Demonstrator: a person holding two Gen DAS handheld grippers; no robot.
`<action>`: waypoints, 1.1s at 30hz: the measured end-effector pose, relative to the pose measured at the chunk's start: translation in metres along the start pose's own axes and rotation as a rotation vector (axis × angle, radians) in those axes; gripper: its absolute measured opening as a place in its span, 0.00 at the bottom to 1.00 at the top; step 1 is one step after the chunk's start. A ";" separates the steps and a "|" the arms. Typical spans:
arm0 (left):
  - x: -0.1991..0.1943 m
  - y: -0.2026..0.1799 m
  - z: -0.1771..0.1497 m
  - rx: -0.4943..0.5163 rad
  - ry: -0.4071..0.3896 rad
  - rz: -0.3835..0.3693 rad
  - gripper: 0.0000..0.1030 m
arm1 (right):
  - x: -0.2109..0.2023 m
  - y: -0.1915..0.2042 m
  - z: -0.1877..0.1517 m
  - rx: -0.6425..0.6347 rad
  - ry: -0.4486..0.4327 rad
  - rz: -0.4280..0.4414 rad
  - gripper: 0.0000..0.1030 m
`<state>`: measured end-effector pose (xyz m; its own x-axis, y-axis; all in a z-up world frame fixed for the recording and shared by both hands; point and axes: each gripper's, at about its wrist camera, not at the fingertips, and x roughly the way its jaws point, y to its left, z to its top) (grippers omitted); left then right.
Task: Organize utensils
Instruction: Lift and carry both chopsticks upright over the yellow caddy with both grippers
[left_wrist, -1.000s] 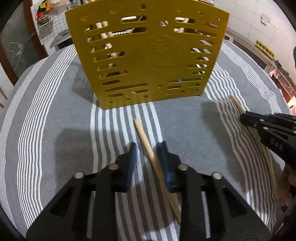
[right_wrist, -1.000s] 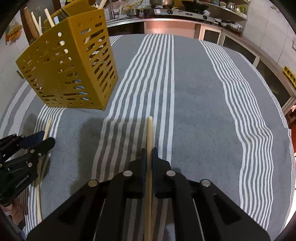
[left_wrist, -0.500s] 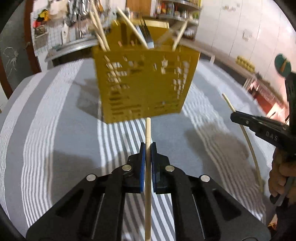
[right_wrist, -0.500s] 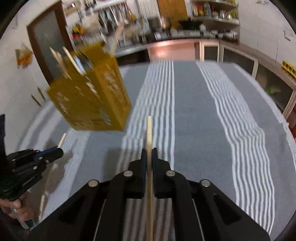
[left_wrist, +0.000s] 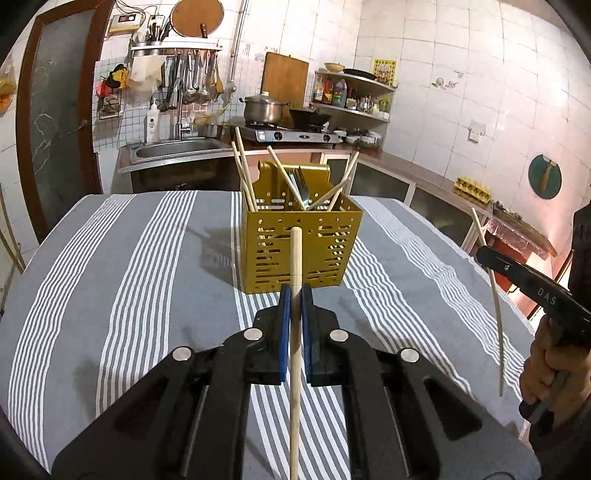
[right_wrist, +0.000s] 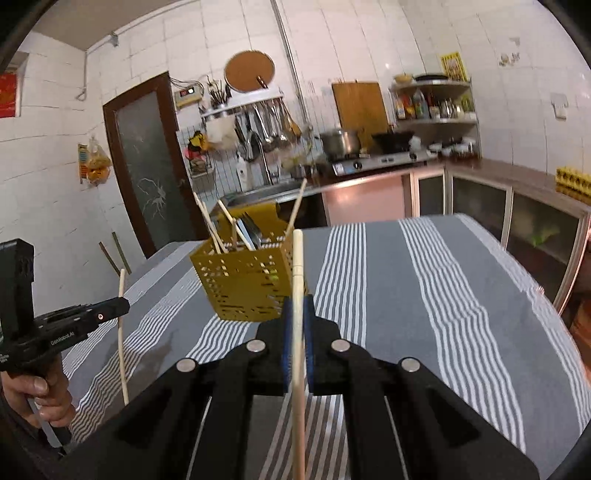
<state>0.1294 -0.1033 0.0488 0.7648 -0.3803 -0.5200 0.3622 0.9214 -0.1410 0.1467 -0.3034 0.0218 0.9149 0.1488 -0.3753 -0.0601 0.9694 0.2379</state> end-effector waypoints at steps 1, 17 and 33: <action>-0.004 0.004 -0.001 0.000 0.000 -0.002 0.04 | -0.003 0.001 0.000 -0.001 -0.007 0.003 0.06; -0.024 0.016 0.002 -0.039 -0.041 -0.014 0.04 | -0.027 0.014 -0.003 -0.045 -0.054 -0.004 0.06; -0.041 0.013 0.052 0.007 -0.123 -0.014 0.04 | -0.040 0.033 0.044 -0.103 -0.184 -0.019 0.06</action>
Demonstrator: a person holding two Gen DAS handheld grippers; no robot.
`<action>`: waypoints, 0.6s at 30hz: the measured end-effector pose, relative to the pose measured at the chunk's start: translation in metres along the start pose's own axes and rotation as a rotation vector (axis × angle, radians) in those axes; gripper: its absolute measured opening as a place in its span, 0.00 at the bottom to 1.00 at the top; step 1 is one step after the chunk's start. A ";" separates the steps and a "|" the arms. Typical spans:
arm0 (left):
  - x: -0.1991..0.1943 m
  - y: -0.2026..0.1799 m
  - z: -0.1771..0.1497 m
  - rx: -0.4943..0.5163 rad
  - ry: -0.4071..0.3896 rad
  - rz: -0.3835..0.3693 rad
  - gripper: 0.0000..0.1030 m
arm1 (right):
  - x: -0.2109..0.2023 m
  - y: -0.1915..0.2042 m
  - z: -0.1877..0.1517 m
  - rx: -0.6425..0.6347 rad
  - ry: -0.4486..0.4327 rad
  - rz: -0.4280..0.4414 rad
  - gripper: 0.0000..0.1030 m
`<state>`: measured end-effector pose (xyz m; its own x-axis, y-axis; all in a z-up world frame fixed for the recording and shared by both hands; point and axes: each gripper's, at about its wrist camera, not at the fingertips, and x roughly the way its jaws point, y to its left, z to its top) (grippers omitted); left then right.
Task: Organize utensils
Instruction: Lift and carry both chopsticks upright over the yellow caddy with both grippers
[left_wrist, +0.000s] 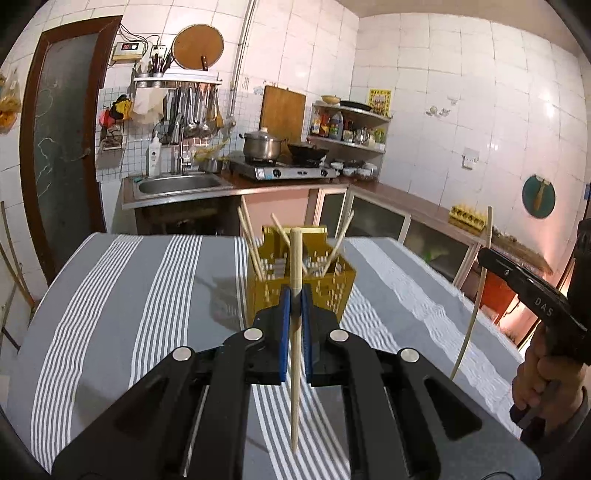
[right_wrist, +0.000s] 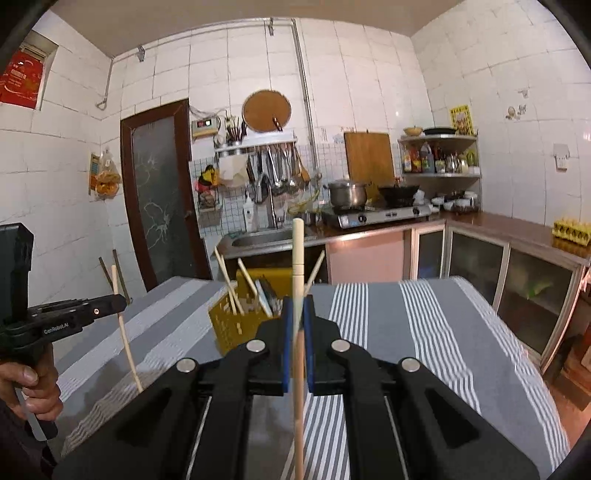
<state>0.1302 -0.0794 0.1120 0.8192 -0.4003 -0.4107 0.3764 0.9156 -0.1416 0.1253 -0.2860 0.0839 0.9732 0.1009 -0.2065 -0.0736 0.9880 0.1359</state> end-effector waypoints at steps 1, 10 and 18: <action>0.000 0.001 0.007 0.001 -0.011 -0.001 0.04 | 0.001 0.001 0.007 -0.006 -0.014 0.002 0.06; 0.014 0.007 0.054 0.023 -0.083 0.004 0.04 | 0.021 0.008 0.049 -0.002 -0.073 0.013 0.06; 0.017 -0.002 0.072 0.067 -0.159 0.013 0.04 | 0.036 0.020 0.063 -0.036 -0.089 0.027 0.06</action>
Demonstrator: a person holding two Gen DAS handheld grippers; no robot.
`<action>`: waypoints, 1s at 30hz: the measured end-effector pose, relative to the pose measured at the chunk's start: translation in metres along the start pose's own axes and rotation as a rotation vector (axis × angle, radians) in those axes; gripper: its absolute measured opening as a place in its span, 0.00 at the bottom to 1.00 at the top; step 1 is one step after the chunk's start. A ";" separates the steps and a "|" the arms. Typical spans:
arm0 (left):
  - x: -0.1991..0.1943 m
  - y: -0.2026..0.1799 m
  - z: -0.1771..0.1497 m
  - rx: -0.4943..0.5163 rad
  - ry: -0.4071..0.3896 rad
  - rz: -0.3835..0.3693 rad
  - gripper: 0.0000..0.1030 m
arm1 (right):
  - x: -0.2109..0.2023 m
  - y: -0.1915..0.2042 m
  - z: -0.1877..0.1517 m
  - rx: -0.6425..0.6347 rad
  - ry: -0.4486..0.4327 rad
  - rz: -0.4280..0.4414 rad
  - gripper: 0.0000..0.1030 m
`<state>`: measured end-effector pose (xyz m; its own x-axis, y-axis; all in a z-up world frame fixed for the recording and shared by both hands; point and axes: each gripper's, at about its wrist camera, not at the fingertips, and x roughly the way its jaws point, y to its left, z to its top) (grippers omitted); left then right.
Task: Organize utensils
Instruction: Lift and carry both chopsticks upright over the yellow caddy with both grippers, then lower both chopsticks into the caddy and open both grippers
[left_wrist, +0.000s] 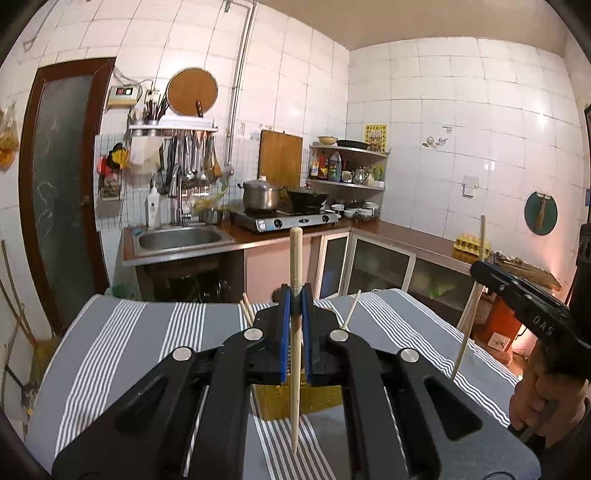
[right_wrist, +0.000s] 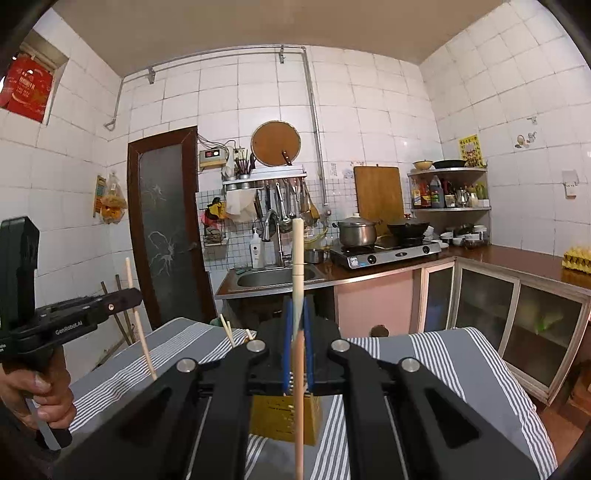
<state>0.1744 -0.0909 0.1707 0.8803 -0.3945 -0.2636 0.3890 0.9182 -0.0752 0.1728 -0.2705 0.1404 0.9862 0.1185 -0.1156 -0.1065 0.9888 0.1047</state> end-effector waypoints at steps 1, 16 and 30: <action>0.000 -0.001 0.001 0.002 -0.005 -0.005 0.04 | 0.003 0.001 0.002 -0.004 0.001 0.000 0.06; 0.032 0.015 0.029 -0.001 -0.006 -0.021 0.04 | 0.043 0.002 0.024 0.023 -0.020 0.005 0.06; 0.081 0.025 0.051 -0.017 -0.030 -0.044 0.04 | 0.106 0.006 0.041 0.019 -0.056 0.010 0.06</action>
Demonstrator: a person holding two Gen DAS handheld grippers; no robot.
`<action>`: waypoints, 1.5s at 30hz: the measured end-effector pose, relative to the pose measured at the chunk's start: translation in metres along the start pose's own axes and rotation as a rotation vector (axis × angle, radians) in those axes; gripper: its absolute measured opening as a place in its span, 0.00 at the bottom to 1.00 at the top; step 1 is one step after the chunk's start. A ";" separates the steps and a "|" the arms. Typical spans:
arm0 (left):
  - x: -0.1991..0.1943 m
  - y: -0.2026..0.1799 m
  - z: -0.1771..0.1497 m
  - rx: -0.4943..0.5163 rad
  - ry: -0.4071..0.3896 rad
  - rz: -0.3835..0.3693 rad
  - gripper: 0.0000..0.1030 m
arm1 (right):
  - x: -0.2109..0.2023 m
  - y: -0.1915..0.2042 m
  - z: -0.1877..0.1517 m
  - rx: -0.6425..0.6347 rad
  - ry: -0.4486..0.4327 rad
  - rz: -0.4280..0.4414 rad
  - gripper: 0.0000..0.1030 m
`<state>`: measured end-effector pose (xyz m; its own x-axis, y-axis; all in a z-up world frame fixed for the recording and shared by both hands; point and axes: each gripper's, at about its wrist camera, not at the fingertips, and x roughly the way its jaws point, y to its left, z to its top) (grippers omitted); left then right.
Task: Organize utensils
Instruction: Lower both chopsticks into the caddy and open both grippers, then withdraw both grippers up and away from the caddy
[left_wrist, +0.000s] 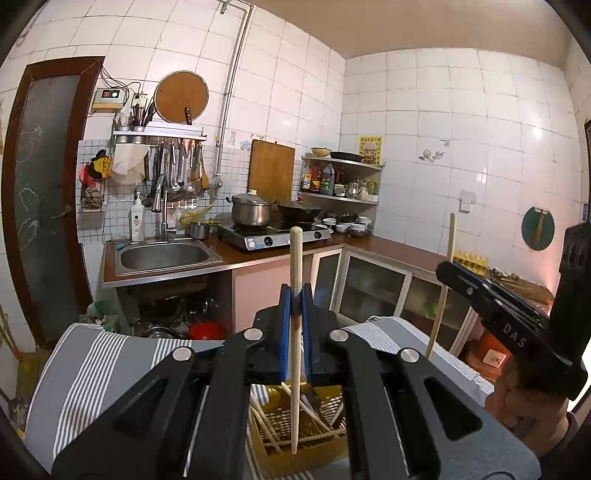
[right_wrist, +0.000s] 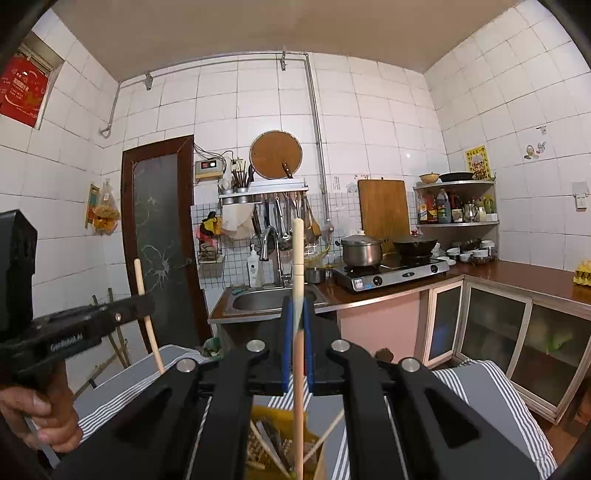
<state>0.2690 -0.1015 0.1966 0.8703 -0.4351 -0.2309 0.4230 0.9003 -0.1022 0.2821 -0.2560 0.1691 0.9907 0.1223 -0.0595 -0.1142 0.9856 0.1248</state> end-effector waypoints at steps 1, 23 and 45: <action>0.006 0.002 -0.002 -0.003 0.006 0.010 0.04 | 0.006 -0.001 -0.001 0.012 0.005 0.010 0.06; 0.074 0.028 -0.057 -0.068 0.093 0.072 0.19 | 0.080 0.011 -0.064 -0.049 0.145 0.022 0.07; -0.082 0.056 -0.159 0.028 0.036 0.403 0.95 | -0.100 -0.034 -0.146 -0.013 0.226 -0.093 0.64</action>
<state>0.1808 -0.0139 0.0559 0.9586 -0.0461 -0.2810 0.0568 0.9979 0.0299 0.1765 -0.2844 0.0266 0.9556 0.0524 -0.2900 -0.0257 0.9951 0.0953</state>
